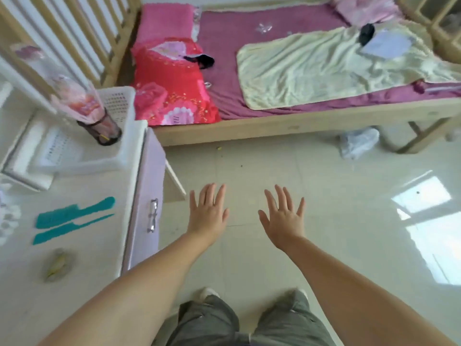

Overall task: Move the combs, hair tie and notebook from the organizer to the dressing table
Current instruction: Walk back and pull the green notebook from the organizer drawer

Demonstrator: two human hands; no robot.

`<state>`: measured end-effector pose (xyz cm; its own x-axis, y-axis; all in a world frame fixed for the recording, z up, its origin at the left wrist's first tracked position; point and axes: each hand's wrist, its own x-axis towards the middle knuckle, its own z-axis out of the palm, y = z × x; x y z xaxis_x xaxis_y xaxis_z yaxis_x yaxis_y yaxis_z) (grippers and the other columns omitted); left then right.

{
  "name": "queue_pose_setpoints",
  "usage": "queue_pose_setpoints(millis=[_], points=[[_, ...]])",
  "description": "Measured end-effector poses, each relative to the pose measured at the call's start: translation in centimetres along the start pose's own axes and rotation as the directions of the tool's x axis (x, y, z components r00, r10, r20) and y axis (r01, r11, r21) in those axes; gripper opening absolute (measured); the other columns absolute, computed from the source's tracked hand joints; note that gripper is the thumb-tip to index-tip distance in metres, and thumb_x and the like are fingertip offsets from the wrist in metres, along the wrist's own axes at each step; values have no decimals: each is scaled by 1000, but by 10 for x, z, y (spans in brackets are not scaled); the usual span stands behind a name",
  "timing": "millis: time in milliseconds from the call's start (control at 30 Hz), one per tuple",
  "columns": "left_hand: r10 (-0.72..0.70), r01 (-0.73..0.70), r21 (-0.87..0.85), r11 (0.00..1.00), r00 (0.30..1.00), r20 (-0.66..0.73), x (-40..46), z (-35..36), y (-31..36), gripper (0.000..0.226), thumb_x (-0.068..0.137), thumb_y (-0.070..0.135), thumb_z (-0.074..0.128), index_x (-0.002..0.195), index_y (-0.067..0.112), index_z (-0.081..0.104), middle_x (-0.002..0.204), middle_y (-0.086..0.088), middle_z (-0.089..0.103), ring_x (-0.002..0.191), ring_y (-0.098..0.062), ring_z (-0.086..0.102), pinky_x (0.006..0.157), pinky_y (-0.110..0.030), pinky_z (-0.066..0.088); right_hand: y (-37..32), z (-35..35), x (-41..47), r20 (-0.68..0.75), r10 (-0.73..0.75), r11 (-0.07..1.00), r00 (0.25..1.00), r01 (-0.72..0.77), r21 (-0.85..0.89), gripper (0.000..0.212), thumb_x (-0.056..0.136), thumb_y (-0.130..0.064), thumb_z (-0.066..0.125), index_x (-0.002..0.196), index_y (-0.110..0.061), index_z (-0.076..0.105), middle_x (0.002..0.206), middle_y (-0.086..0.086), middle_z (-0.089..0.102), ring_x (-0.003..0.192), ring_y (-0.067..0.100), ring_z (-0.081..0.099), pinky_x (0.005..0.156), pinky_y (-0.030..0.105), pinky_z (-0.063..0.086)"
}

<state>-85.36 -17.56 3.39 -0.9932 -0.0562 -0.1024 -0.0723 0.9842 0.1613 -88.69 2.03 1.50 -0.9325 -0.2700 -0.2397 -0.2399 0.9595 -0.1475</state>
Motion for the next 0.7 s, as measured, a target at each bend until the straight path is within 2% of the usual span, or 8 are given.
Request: queue_pose_setpoints(millis=[133, 267, 467, 600, 700], points=[[209, -212, 23, 977, 973, 98, 32, 28, 132, 64, 92, 36, 39, 148, 17, 16, 155, -7, 20, 143, -23, 16, 115, -56, 6, 132, -6, -51, -5, 261, 964, 965, -260, 60, 61, 94, -50, 18, 148, -28, 4, 160, 1, 1, 147, 20, -5, 114, 60, -5], [388, -392, -11, 920, 904, 182, 44, 58, 289, 63, 94, 38, 33, 148, 17, 10, 156, -7, 13, 144, -23, 9, 116, -56, 3, 272, -15, -115, -7, 491, 868, 871, -489, 86, 60, 95, -50, 17, 148, -28, 1, 160, 0, -2, 147, 19, -7, 115, 60, -5], [655, -679, -10, 735, 704, 274, 38, 85, 500, 65, 93, 39, 35, 148, 18, 8, 157, -6, 11, 145, -21, 8, 116, -55, 2, 427, -23, -222, 1, 801, 583, 599, -780, 227, 60, 94, -50, 17, 148, -29, 3, 160, 0, -1, 147, 21, -4, 115, 59, -1], [752, -783, -34, 621, 583, 307, 40, 105, 613, 64, 93, 39, 37, 148, 20, 10, 157, -6, 12, 145, -23, 8, 117, -54, 1, 499, -15, -267, 56, 910, 375, 411, -873, 311, 57, 95, -47, 22, 147, -28, 8, 160, 1, 3, 146, 21, 0, 114, 59, 0], [823, -858, -51, 511, 472, 317, 46, 122, 692, 63, 94, 39, 36, 147, 21, 10, 157, -6, 12, 145, -23, 9, 117, -53, 0, 556, -9, -284, 80, 946, 273, 314, -905, 326, 57, 95, -47, 22, 147, -27, 9, 160, 2, 6, 147, 20, 1, 114, 59, 2]])
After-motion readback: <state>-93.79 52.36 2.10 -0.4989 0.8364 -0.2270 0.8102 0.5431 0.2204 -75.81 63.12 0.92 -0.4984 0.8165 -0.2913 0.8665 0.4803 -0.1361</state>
